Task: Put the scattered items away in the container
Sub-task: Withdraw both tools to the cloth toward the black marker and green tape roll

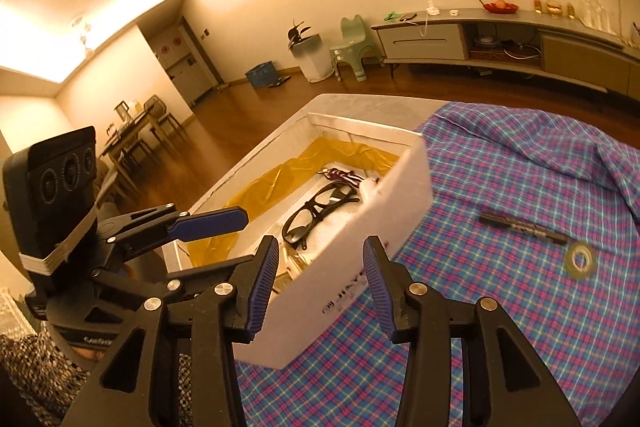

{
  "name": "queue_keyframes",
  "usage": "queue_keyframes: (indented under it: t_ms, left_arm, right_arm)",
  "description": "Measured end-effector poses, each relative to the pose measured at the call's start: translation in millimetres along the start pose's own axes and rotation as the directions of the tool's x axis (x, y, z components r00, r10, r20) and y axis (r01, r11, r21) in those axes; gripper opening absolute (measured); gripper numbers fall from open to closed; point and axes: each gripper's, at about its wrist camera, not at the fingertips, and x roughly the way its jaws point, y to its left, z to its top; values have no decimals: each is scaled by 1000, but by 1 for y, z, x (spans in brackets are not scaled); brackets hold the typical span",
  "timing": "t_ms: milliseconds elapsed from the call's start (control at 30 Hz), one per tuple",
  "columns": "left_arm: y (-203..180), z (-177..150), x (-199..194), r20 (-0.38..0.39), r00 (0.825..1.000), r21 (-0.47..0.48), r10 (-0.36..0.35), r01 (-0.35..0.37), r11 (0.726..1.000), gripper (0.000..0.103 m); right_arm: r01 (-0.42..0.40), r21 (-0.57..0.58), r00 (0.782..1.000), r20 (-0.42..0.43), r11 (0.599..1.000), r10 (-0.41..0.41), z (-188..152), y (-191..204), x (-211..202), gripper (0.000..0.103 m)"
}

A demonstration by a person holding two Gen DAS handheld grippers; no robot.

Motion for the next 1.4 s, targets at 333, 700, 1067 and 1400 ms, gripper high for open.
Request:
queue_keyframes:
  t_ms: [333, 700, 1067, 1400]
  left_arm:
    - [-35, 6, 33, -45, 999, 41, -24, 26, 999, 58]
    - [-75, 8, 95, -130, 991, 75, -16, 26, 997, 58]
    - [-80, 27, 156, -122, 992, 78, 34, -25, 997, 58]
    - [-83, 47, 245, -166, 969, 183, 180, -149, 972, 58]
  right_arm:
    - [2, 146, 993, 115, 989, -19, -18, -65, -50, 48]
    - [170, 347, 979, 48, 922, -199, -58, -177, -63, 51]
    - [454, 15, 888, -88, 891, -451, -36, -198, 0, 65]
    - [461, -115, 870, -135, 880, -474, -29, -221, 40, 70]
